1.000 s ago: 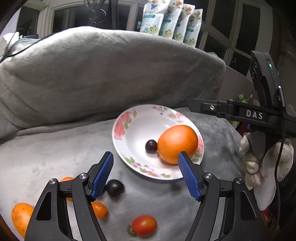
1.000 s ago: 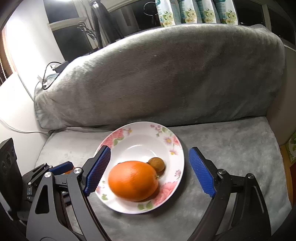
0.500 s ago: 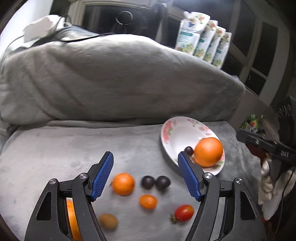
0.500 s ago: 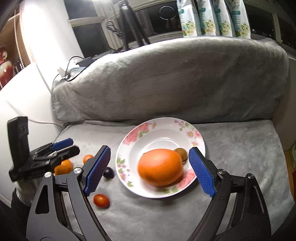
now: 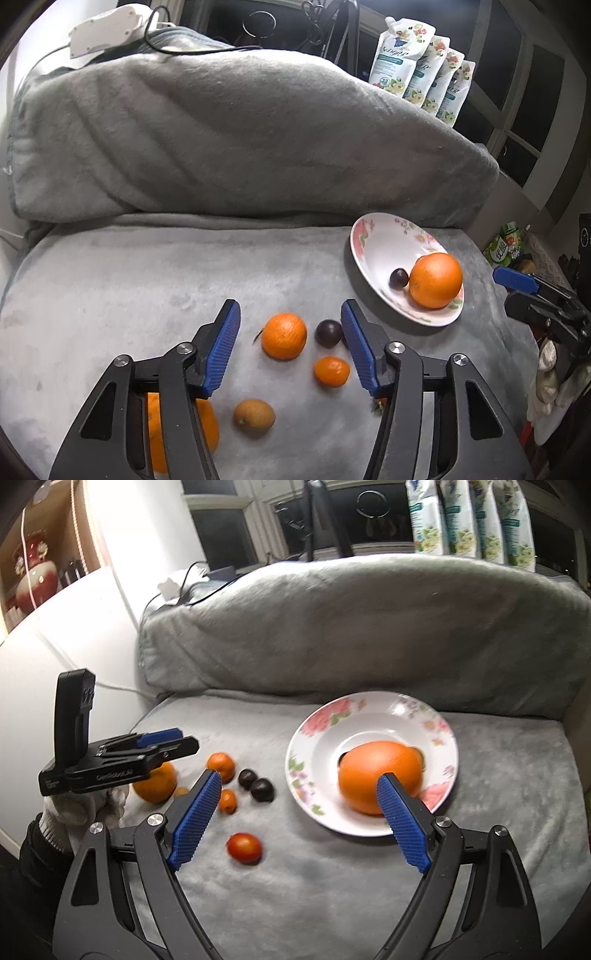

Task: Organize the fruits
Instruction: 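Move both grippers back from the plate to the loose fruit, then grasp a dark plum with the right gripper while the left grasps a kiwi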

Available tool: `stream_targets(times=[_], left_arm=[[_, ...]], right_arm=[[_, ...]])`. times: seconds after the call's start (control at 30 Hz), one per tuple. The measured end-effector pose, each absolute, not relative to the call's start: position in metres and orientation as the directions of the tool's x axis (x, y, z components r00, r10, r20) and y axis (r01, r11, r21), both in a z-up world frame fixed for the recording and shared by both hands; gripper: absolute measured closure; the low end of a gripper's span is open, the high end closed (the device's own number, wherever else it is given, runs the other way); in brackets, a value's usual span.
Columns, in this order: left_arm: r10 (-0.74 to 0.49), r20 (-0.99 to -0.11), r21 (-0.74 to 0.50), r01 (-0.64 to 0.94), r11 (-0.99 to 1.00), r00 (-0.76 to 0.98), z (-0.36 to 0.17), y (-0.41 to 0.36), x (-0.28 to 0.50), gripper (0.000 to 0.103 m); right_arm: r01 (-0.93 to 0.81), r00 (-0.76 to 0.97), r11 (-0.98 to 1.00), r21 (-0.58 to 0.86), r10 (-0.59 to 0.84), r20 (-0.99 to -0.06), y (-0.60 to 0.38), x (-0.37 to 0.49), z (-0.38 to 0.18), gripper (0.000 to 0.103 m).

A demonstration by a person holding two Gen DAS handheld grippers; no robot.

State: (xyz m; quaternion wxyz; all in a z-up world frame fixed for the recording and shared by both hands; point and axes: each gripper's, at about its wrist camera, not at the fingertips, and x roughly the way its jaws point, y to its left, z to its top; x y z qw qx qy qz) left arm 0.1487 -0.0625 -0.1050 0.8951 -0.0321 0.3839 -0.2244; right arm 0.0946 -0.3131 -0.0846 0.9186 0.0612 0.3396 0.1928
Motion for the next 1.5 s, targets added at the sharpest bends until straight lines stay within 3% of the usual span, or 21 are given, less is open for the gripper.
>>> stream_targets(times=[0.33,0.83,1.5], left_arm=[[-0.442,-0.671,-0.247,0.383,0.890,0.595,-0.110,-0.046,0.123,0.061],[-0.376,-0.709,-0.143,0.401,0.905,0.596,-0.131,-0.053,0.092,0.067],[-0.260,-0.748,0.040,0.434,0.900,0.610,-0.150,-0.072,0.105,0.071]], right_arm=[[-0.421,0.606,0.890,0.175,0.419,-0.676,-0.277,0.111,-0.099,0.050],[-0.577,0.450,0.814,0.071,0.389,-0.804,-0.217,0.164,-0.128,0.071],[-0.639,0.374,0.769,-0.021,0.287,-0.882,-0.187,0.189,-0.156,0.075]])
